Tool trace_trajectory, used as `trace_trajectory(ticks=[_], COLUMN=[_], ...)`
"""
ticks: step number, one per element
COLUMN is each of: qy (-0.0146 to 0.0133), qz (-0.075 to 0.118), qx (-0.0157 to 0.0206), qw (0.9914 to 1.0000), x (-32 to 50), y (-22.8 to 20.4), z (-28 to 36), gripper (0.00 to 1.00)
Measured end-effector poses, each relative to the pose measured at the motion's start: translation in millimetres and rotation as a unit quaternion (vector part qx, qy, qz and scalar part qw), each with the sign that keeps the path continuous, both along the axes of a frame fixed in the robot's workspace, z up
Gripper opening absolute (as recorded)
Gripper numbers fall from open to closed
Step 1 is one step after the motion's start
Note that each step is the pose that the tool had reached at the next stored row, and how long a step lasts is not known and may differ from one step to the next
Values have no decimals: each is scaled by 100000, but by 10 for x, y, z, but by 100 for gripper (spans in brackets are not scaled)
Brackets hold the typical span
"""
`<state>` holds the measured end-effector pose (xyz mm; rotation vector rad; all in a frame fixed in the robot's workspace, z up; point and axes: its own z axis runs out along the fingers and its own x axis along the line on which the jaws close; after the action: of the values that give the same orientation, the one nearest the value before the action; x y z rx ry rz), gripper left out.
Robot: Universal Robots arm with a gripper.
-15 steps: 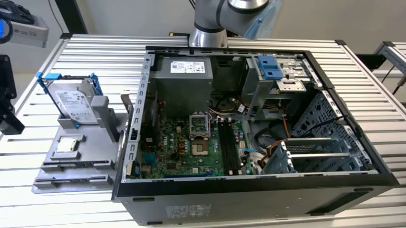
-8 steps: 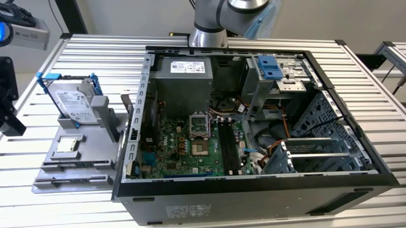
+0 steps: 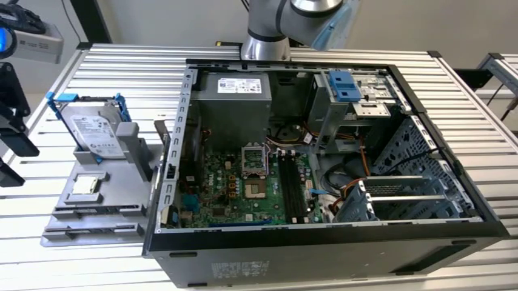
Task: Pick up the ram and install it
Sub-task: 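Pick up the ram and move it above insertion slot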
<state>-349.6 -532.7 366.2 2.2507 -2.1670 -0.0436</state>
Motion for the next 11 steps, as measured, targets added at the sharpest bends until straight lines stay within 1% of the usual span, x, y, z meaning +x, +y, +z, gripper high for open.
trace_trajectory(ticks=[2,4,9,11], qy=[-43,-50,-61,-60], qz=[0,-257,-2689,-3252], qx=[-8,21,29,24], qw=[100000,100000,99964,99947], x=[0,0,0,0], y=[0,1,3,8], z=[-5,-37,-108,-128], gripper=[100,100,100,100])
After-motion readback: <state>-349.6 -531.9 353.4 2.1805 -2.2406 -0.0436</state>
